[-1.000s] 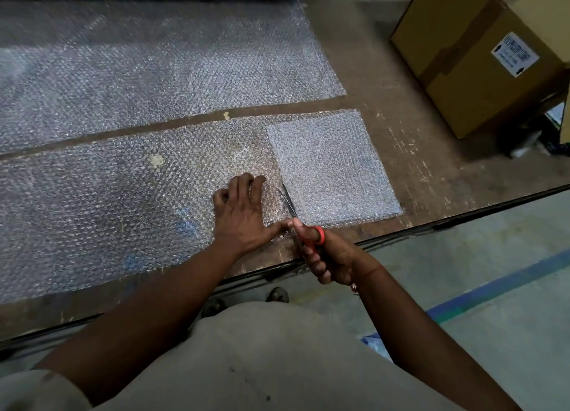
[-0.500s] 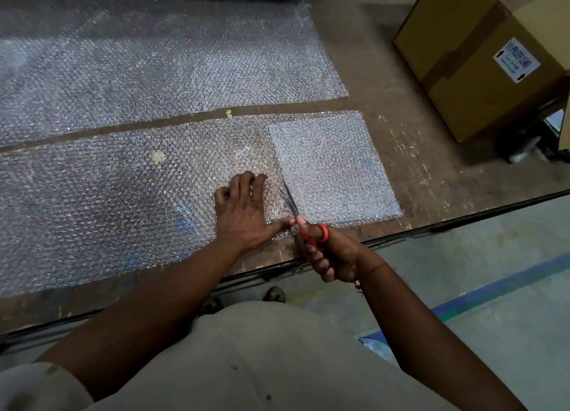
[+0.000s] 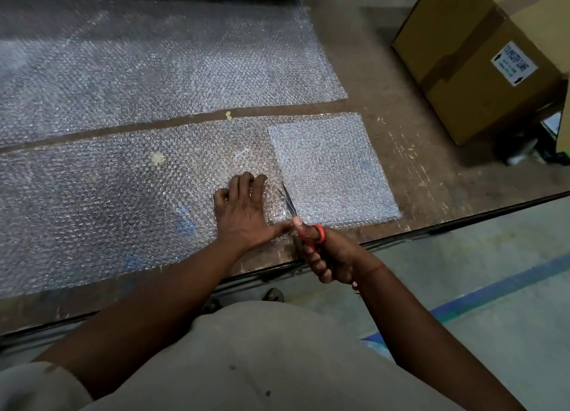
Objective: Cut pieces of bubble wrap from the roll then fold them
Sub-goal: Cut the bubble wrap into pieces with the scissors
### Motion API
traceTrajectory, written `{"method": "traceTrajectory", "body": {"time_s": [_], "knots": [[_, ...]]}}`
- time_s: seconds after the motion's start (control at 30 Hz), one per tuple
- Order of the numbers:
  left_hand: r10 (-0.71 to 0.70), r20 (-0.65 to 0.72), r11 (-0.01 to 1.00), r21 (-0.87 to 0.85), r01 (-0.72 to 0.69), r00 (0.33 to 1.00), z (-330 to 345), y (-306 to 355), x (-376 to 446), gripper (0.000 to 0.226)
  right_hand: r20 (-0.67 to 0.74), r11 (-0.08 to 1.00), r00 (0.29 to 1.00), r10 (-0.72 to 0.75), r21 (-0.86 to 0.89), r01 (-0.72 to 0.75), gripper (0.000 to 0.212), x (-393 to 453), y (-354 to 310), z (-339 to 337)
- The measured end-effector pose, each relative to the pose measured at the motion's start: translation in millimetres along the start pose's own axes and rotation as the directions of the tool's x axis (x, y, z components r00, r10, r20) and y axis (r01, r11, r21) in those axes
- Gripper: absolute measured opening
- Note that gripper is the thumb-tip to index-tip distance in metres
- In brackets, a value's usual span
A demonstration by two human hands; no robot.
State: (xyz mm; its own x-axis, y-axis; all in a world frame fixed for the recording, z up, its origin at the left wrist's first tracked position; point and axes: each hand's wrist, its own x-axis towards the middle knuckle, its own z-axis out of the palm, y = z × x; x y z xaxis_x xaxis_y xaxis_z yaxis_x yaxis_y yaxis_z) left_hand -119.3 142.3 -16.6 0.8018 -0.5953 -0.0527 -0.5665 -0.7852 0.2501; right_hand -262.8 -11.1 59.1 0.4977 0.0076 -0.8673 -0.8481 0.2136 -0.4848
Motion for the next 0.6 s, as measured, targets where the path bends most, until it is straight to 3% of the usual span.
{"method": "traceTrajectory", "body": {"time_s": [0.6], "knots": [[-0.032, 0.049, 0.999, -0.022, 0.033, 0.998, -6, 2, 1, 0.125, -0.077, 0.999, 0.997, -0.030, 0.043, 0.033, 0.060, 11, -10, 6]]}}
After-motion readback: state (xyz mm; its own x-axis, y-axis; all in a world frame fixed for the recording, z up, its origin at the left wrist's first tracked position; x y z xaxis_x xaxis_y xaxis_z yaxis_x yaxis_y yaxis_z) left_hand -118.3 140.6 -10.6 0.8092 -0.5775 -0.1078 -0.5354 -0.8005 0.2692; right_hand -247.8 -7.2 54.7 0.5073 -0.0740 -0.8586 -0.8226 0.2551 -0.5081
